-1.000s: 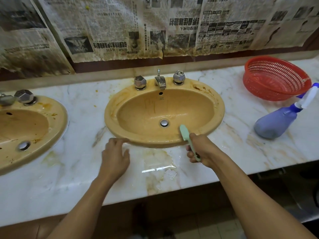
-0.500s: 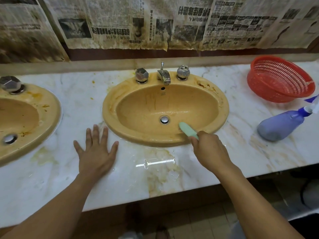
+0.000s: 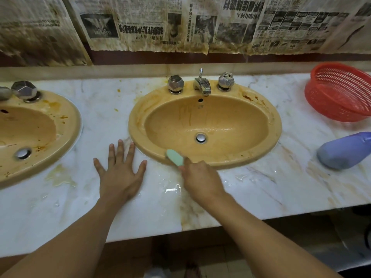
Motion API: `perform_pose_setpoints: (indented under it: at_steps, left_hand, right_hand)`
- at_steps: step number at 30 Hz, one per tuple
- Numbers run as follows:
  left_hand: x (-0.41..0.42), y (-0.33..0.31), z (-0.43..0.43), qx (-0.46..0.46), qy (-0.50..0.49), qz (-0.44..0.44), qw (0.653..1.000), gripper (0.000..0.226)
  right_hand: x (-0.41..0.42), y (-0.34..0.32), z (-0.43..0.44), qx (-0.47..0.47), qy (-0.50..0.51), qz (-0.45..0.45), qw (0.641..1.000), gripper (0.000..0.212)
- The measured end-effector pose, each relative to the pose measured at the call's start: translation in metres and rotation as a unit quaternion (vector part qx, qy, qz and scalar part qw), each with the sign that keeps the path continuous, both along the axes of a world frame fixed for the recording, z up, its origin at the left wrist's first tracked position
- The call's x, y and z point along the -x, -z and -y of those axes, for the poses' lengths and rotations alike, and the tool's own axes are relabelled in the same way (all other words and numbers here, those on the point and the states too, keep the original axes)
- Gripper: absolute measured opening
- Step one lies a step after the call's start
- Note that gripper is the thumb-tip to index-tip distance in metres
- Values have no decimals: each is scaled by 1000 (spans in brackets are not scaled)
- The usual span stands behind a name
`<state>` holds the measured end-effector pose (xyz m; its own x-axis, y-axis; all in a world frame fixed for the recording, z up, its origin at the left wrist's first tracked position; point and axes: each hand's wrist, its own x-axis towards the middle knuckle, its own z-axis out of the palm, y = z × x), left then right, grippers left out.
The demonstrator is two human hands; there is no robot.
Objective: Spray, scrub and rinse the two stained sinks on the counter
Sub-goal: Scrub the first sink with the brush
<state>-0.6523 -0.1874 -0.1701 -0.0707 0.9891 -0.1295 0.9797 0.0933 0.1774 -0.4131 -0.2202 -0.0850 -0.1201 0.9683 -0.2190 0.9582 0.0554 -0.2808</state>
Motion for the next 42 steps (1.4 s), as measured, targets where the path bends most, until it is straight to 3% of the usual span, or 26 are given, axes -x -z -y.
perform_pose_setpoints:
  at_steps: [3, 8, 16, 19, 22, 25, 31, 35, 38, 40, 42]
  left_hand:
    - [2, 1, 0, -10, 1, 5, 1000, 75]
    - [-1, 3, 1, -1, -5, -13, 1000, 76]
    - [1, 1, -1, -14, -3, -9, 1000, 77]
    - [2, 2, 1, -17, 0, -13, 1000, 76]
    - [-1, 0, 5, -37, -9, 3, 999, 72]
    - [-5, -3, 13, -91, -35, 41, 994, 58]
    - [-15, -8, 16, -105, -63, 28, 992, 49]
    - [-36, -9, 14, -91, -147, 88, 981, 50]
    - [-51, -6, 16, -82, -179, 78, 977, 54]
    - [-55, -4, 17, -79, -178, 62, 979, 55]
    - [-55, -4, 16, -80, -179, 53, 979, 55]
  right_hand:
    - [10, 7, 0, -7, -20, -8, 1000, 42]
    - [-68, -1, 22, -16, 92, -4, 996, 40]
    - [15, 6, -4, -21, 47, -36, 998, 38]
    - [-26, 6, 12, -42, 87, -22, 995, 34]
    - [-113, 12, 20, -30, 209, 17, 977, 27]
    - [-178, 9, 14, -44, 297, 45, 953, 37]
    - [-119, 15, 32, -72, 92, 0, 993, 38]
    - [-168, 20, 24, -91, 156, 23, 983, 40]
    - [-179, 24, 25, -113, 216, 10, 970, 41]
    - [-157, 30, 30, -119, 168, -23, 978, 43]
    - [-130, 35, 39, -118, 45, -27, 992, 46]
